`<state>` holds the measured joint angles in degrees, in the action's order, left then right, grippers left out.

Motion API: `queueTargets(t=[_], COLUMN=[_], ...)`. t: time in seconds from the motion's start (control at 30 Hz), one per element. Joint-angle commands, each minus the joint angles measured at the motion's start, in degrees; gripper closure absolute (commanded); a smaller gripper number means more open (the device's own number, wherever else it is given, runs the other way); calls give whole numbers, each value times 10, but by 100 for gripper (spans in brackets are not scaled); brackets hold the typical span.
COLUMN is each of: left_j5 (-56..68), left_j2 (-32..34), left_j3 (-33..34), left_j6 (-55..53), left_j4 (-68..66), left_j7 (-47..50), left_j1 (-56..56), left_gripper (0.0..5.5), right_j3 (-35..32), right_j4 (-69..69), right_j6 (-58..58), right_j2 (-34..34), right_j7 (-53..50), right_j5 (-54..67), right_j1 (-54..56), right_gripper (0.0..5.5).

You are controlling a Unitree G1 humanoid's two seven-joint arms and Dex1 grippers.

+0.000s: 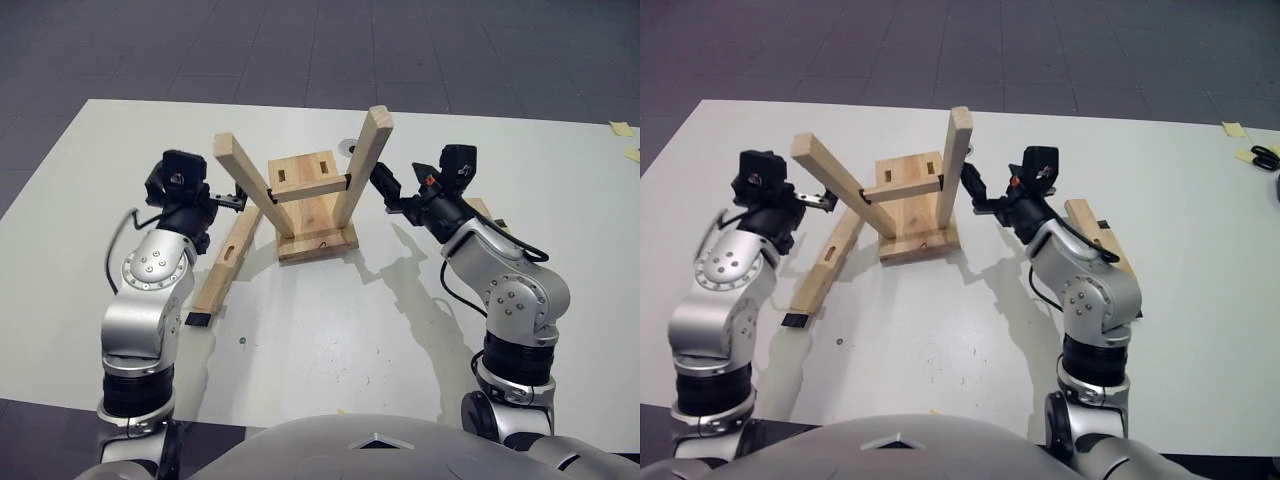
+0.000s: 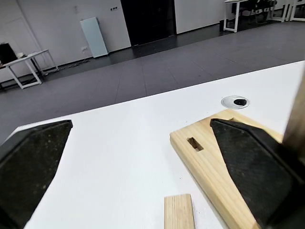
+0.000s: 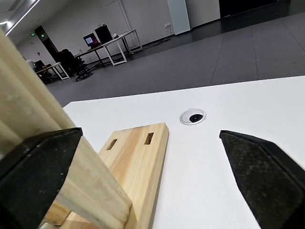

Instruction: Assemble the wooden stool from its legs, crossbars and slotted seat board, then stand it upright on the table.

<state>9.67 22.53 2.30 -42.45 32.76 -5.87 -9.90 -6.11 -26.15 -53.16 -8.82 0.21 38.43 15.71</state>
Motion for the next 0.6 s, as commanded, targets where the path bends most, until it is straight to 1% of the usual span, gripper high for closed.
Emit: queueTargets(t=[0.03, 0.17, 0.23, 0.3, 0.4, 0.53, 0.6], left_j5=[7, -16, -16, -13, -8, 2, 4], left_j2=[7, 1, -5, -14, -18, -9, -13], left_j3=[-69, -62, -59, -58, -74, -109, -145], left_j6=[42, 80, 88, 85, 78, 81, 89], left_j4=[-36, -85, -85, -79, -60, -42, -50], left_j7=[-74, -68, -69, -68, -86, -137, -176], left_j1=[34, 81, 81, 67, 42, -3, -47], left_gripper=[10, 10, 10, 10, 10, 10, 10], right_j3=[33, 0, -14, -30, -74, -138, -173], right_j4=[-11, 14, 32, 54, 95, 136, 163], right_j6=[-20, -6, 11, 54, 110, 169, 213], right_j2=[5, -37, -54, -67, -68, -70, -84], right_j7=[51, 52, 45, 20, -22, -60, -71], right_j5=[37, -1, -30, -80, -129, -153, -160], right_j1=[13, -1, -2, 3, 21, 64, 103], right_gripper=[11, 11, 11, 11, 11, 11, 11])
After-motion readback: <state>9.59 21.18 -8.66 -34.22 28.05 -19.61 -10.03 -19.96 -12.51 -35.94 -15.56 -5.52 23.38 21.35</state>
